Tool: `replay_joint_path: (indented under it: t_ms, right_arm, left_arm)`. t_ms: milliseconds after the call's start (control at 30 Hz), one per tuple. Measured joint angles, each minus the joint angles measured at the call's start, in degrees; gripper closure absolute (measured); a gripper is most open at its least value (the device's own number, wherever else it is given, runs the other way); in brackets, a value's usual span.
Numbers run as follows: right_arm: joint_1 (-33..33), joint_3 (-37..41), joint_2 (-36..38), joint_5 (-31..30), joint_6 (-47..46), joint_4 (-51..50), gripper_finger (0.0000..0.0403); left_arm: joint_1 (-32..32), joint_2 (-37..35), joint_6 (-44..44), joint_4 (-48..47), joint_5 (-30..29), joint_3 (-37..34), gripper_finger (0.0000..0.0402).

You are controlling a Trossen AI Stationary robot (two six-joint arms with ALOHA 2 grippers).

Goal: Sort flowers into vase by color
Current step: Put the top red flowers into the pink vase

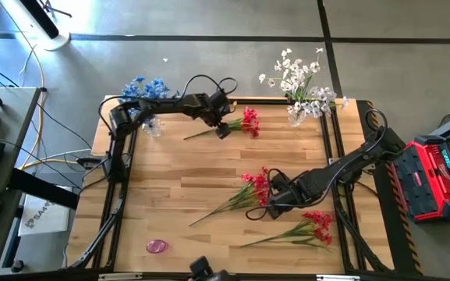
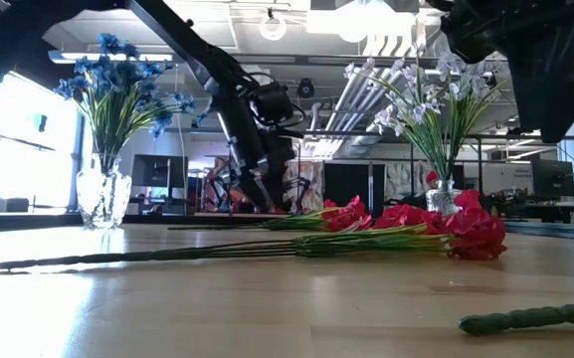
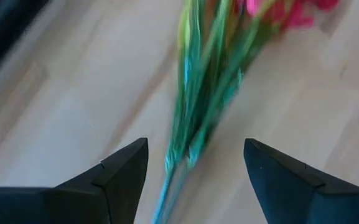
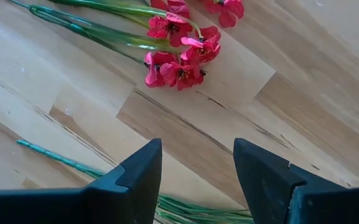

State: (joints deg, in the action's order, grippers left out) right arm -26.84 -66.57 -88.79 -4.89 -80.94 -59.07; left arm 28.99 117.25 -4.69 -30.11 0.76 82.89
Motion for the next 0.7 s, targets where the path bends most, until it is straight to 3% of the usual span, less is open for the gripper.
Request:
replay_joint_path:
  t_ms: [467, 700]
  right_arm:
    - [0.2, 0.0, 0.0, 1.7, -0.2, 0.0, 0.0215]
    - [0.2, 0.0, 0.0, 1.1, -0.1, 0.0, 0.0215]
  left_arm:
    - [0.2, 12.1, 4.8, -16.7, -0.9, 15.5, 0.0206]
    - [0.2, 12.8, 6.4, -17.7, -3.0, 15.8, 0.0286]
